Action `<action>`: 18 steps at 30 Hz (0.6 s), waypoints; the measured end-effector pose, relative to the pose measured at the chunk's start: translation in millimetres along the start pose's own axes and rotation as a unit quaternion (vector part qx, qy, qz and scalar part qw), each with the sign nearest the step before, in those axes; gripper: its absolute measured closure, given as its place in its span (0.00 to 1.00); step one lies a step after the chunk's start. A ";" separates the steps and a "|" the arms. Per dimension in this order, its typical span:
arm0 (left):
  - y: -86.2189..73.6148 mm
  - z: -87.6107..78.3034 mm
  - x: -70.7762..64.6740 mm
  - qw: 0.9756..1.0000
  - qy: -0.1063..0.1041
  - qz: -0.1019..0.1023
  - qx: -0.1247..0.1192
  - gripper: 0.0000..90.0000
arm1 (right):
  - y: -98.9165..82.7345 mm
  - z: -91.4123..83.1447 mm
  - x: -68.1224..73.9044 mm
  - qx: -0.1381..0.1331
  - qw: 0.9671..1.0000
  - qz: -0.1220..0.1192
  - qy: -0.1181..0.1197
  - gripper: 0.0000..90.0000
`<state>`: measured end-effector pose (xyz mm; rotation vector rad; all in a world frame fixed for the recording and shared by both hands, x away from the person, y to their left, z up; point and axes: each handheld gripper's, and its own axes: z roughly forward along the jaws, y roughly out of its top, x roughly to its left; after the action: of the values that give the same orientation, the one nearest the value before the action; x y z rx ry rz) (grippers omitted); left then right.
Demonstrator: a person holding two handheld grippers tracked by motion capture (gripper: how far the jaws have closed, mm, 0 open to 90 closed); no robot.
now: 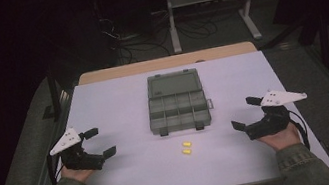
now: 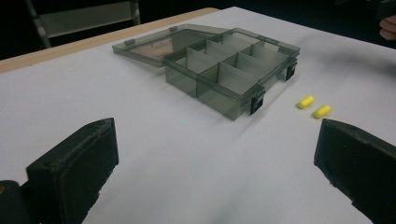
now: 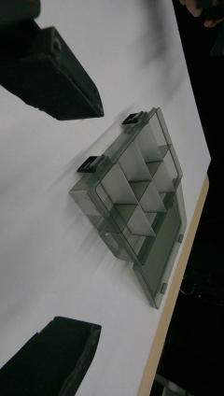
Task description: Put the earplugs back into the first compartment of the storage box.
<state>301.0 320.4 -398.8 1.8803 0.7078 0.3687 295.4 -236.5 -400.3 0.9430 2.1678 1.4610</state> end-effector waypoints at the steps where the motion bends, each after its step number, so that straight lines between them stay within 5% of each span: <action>1: 0.2 0.1 -0.8 1.000 -0.003 -0.002 -0.001 0.00 | 0.0 0.0 -0.1 0.000 1.000 0.000 0.001 0.00; 18: 4.8 1.4 -13.0 0.999 -0.008 0.025 0.042 0.00 | -0.2 0.0 -2.5 0.005 1.000 0.006 0.010 0.00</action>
<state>293.1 309.9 -394.2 1.9823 0.6759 0.3611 297.0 -238.3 -400.7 0.9494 2.1897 1.4726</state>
